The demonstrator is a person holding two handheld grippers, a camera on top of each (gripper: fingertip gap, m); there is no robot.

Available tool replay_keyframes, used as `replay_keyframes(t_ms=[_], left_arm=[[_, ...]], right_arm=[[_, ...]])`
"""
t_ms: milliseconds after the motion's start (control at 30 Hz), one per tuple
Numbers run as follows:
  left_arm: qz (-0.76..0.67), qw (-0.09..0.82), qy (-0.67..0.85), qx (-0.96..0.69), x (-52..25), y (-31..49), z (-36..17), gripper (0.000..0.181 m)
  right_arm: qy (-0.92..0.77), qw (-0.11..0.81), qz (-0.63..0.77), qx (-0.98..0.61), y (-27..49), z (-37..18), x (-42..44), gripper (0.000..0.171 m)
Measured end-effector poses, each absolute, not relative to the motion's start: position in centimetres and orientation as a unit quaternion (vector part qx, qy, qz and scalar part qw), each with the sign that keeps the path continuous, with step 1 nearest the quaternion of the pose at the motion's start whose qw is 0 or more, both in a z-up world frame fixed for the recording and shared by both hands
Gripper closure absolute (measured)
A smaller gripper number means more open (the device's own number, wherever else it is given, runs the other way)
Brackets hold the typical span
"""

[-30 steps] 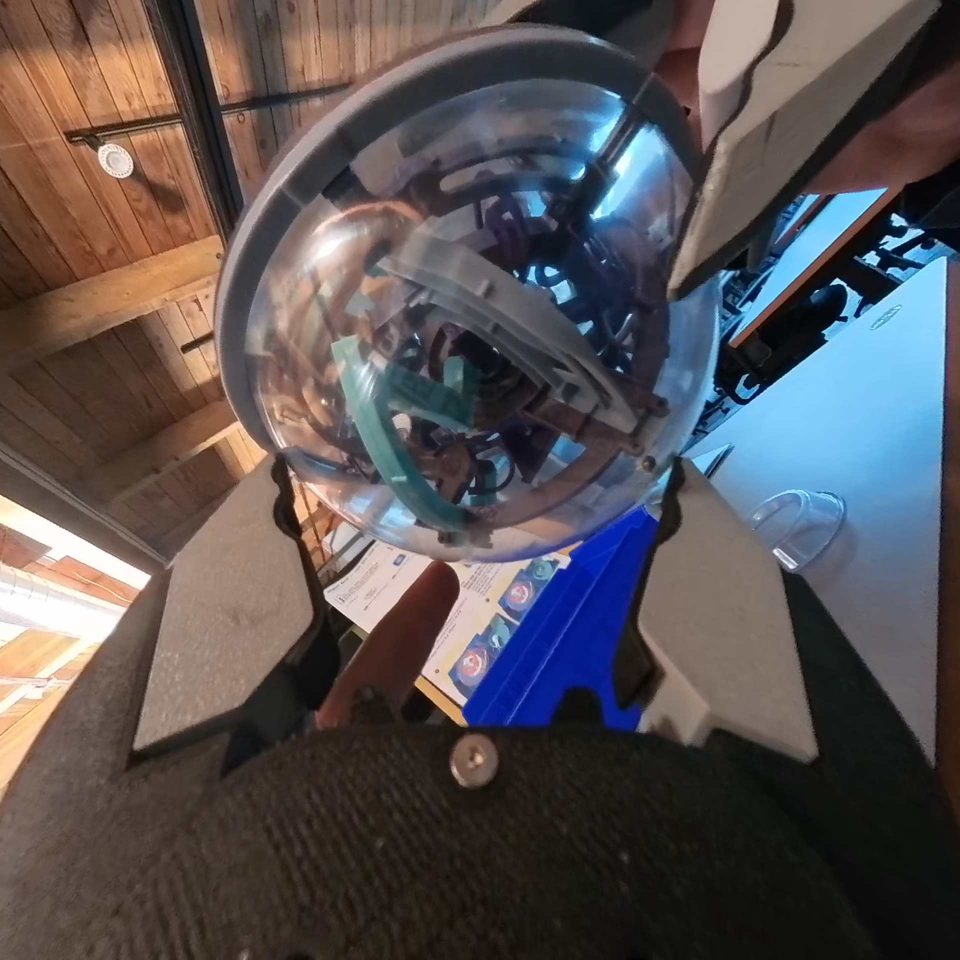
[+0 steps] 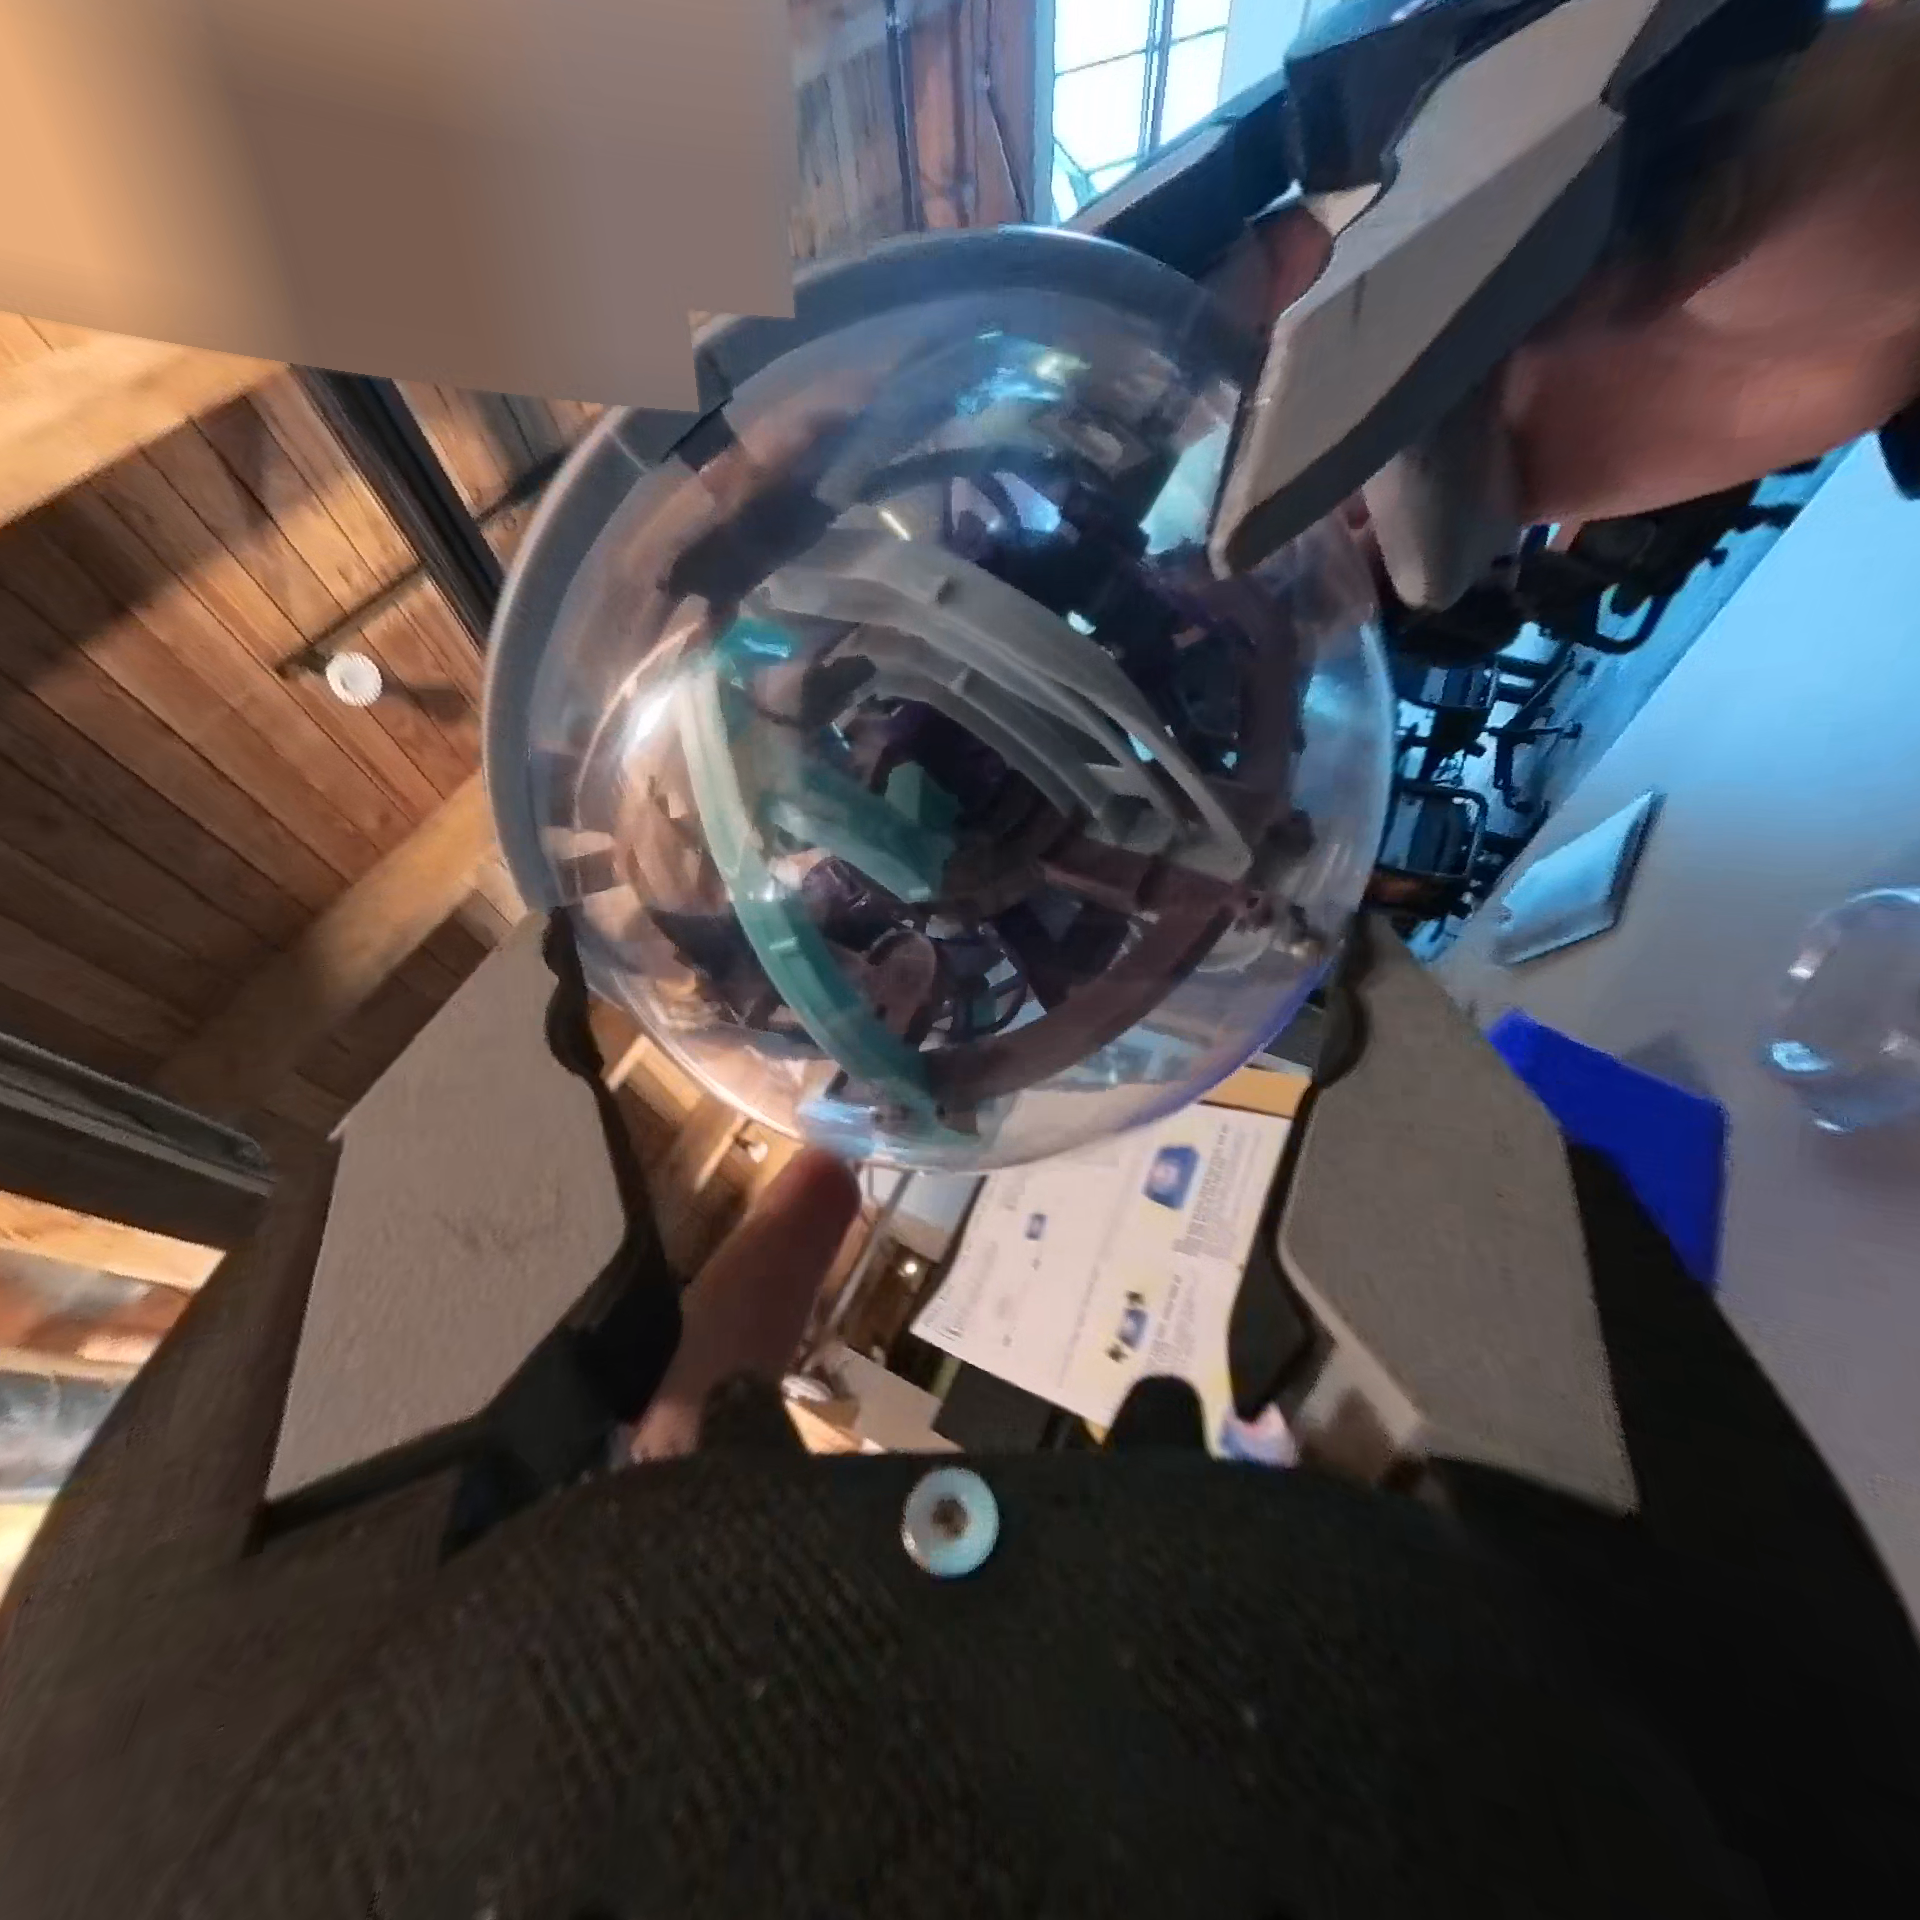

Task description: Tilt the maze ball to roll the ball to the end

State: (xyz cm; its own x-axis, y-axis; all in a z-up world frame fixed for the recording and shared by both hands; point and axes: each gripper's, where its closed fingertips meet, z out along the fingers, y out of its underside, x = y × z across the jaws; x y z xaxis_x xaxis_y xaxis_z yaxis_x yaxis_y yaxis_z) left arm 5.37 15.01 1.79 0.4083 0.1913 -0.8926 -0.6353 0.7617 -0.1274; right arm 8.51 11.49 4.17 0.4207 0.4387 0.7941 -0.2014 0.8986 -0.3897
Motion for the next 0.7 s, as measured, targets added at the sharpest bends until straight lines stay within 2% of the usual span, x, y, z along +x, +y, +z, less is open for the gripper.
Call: replay_keyframes(t_ms=[333,700], left_arm=[[0.330,0.759,0.523,-0.206,7.6,13.8,5.3,0.043],[0.346,0.801,0.472,-0.130,9.0,12.2,8.7,0.044]], right_arm=[[-0.416,0.870,0.255,-0.070,10.4,7.4,11.5,0.050],[-0.456,0.867,0.201,-0.021,8.2,10.5,12.7,0.052]])
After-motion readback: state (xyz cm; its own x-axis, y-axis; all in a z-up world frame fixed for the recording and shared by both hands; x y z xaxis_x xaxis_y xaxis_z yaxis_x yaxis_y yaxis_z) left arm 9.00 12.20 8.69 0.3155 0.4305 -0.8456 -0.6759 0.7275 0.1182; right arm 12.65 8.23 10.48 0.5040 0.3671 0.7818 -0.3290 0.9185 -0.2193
